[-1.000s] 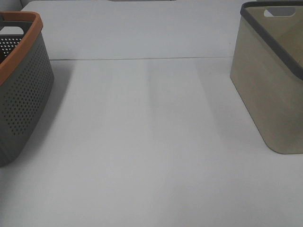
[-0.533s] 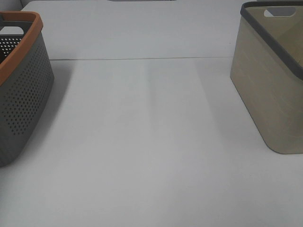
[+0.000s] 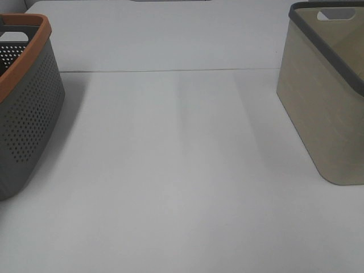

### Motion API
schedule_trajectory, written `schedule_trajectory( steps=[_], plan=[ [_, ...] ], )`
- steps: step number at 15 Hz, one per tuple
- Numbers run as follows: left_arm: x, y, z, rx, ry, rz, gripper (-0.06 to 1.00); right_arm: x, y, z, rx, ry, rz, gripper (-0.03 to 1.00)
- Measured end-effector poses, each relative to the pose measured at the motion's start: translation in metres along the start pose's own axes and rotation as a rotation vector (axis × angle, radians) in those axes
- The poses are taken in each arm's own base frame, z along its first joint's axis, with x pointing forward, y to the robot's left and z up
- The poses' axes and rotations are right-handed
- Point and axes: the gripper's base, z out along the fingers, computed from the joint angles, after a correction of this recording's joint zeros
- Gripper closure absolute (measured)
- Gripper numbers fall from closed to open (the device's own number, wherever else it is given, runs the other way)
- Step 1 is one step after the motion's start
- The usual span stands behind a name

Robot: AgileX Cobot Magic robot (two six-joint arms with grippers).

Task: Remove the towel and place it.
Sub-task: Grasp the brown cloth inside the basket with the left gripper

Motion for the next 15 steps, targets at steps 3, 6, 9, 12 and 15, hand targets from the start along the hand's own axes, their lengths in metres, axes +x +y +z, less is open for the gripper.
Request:
schedule_trajectory(
  steps=[3,6,9,12,15],
  plan=[
    [0.001,0.002,0.018,0.016,0.015,-0.021,0.25,0.0,0.0,0.0,-0.001,0.0,0.0,0.3],
    [0.002,0.003,0.024,0.02,0.026,-0.028,0.36,0.0,0.0,0.0,-0.003,0.0,0.001,0.3],
    [0.002,0.001,0.024,0.044,0.024,-0.015,0.54,0.0,0.0,0.0,-0.003,0.0,0.001,0.3],
    [0.002,0.0,0.024,0.05,0.025,0.016,0.78,0.0,0.0,0.0,-0.003,0.0,0.001,0.3],
    [0.0,-0.004,0.016,0.072,0.032,0.042,0.94,0.0,0.0,0.0,-0.004,0.0,0.002,0.3]
  ],
)
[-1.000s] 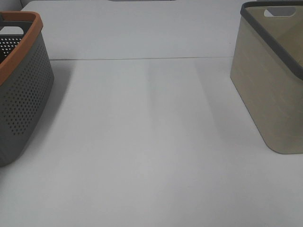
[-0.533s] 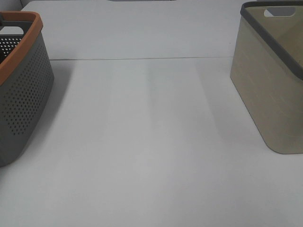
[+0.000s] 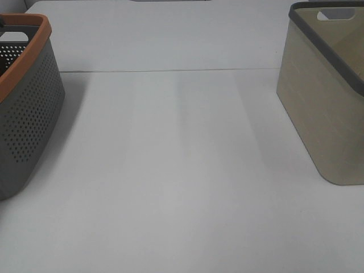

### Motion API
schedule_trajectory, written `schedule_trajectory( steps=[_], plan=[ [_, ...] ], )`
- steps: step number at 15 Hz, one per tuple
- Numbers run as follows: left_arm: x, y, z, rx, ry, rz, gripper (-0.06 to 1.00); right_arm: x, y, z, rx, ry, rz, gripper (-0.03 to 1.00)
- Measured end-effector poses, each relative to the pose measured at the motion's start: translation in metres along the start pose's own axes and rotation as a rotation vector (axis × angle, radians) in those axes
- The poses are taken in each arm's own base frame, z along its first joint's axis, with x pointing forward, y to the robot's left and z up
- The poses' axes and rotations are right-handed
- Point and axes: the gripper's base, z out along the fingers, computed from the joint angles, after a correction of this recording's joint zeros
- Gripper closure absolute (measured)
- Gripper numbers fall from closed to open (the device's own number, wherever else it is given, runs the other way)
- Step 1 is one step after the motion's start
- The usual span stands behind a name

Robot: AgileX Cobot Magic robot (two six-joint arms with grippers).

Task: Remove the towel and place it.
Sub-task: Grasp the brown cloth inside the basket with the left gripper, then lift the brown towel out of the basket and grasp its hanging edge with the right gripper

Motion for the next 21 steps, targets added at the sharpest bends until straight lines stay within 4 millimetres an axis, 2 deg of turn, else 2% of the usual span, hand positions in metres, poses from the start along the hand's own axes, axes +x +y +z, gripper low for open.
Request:
schedule_trajectory(
  steps=[2,6,9,10,14,17,19,20,21],
  plan=[
    [-0.007,-0.008,-0.016,0.013,-0.005,0.029,0.94,0.0,0.0,0.0,0.0,0.0,0.0,0.3],
    [-0.017,-0.029,-0.061,0.085,-0.071,0.059,0.94,0.0,0.0,0.0,0.0,0.0,0.0,0.3],
    [-0.017,-0.058,-0.13,0.199,-0.196,0.113,0.94,0.0,0.0,0.0,-0.003,0.0,0.001,0.3],
    [-0.016,-0.061,-0.138,0.213,-0.211,0.12,0.94,0.0,0.0,0.0,-0.003,0.0,0.001,0.3],
    [0.002,-0.096,-0.219,0.352,-0.37,0.216,0.94,0.0,0.0,0.0,-0.004,0.0,0.002,0.3],
    [0.027,-0.131,-0.274,0.468,-0.494,0.324,0.94,0.0,0.0,0.0,-0.005,0.0,0.002,0.3],
    [0.044,-0.151,-0.301,0.521,-0.565,0.382,0.94,0.0,0.0,0.0,-0.005,0.0,0.002,0.3],
    [0.058,-0.168,-0.316,0.567,-0.606,0.423,0.94,0.0,0.001,0.0,-0.014,0.004,0.007,0.3],
    [0.062,-0.175,-0.318,0.585,-0.612,0.442,0.94,-0.002,0.002,0.002,-0.024,0.019,0.012,0.3]
  ],
)
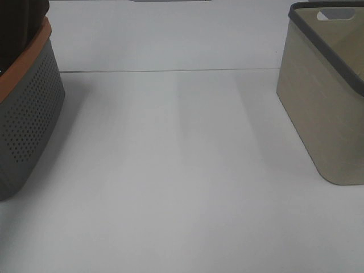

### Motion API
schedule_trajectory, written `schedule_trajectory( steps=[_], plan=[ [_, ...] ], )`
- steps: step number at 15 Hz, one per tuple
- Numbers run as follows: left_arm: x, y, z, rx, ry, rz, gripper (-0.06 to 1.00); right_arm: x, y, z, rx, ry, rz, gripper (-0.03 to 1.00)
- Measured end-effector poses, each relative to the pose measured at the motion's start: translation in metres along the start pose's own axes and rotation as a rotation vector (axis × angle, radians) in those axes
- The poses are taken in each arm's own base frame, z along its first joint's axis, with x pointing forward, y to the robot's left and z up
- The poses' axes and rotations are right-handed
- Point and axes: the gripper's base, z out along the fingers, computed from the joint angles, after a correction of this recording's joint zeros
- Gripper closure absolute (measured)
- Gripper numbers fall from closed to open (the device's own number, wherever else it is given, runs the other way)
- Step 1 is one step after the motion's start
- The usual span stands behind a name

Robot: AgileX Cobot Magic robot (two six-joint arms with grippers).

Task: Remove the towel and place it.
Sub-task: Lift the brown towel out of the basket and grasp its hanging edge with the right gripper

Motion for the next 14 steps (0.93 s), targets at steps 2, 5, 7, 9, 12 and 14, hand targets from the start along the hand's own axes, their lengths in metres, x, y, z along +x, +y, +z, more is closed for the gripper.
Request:
schedule_trajectory(
  steps=[2,5,7,9,12,14],
  plan=[
    [0.004,-0.017,0.008,0.047,0.009,0.018,0.94,-0.006,0.002,0.006,-0.028,0.04,0.018,0.3],
    [0.008,-0.047,0.023,0.125,-0.038,0.034,0.94,-0.02,0.008,0.016,-0.092,0.054,0.058,0.3],
    [0.012,-0.059,0.033,0.152,-0.05,0.044,0.94,-0.029,0.014,0.021,-0.153,0.027,0.056,0.3],
    [0.022,-0.071,0.049,0.175,-0.025,0.06,0.94,-0.041,0.022,0.028,-0.25,-0.003,0.04,0.3],
    [0.036,-0.088,0.076,0.211,-0.035,0.065,0.94,-0.057,0.034,0.042,-0.404,-0.003,-0.002,0.31],
    [0.045,-0.103,0.094,0.245,-0.063,0.057,0.94,-0.074,0.04,0.049,-0.466,0.016,-0.059,0.32]
  ],
)
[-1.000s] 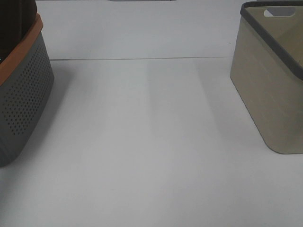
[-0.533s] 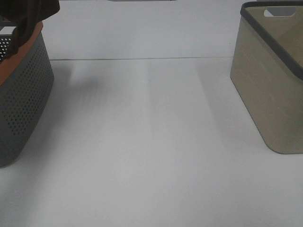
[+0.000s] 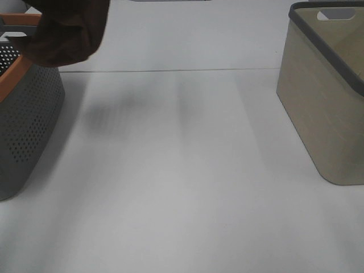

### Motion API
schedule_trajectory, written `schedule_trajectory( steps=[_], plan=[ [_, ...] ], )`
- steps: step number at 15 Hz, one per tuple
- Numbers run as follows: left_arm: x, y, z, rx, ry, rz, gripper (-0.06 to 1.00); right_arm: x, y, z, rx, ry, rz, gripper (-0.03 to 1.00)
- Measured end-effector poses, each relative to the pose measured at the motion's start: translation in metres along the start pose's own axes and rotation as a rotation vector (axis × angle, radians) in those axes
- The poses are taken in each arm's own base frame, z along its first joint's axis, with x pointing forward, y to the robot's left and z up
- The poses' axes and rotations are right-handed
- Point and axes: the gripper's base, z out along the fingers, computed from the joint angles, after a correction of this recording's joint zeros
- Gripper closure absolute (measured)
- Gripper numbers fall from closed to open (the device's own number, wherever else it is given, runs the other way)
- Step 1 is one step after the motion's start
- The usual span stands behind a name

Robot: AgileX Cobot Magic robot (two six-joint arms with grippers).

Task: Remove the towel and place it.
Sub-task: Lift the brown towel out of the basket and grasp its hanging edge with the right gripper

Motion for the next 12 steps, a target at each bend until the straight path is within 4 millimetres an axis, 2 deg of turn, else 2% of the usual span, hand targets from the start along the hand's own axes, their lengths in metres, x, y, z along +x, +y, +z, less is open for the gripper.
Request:
schedule_trajectory(
  steps=[4,7,9,12],
  plan=[
    [0.025,-0.018,0.03,0.039,0.038,0.016,0.94,-0.048,-0.004,0.032,-0.075,0.112,-0.112,0.33],
    [0.032,-0.03,0.037,0.044,0.042,0.056,0.94,-0.076,0.004,0.072,-0.152,0.171,-0.256,0.35],
    [0.035,-0.036,0.038,0.058,0.047,0.056,0.94,-0.086,0.014,0.104,-0.149,0.179,-0.386,0.35],
    [0.039,-0.046,0.04,0.077,0.056,0.046,0.94,-0.086,0.034,0.148,-0.11,0.117,-0.593,0.36]
  ],
)
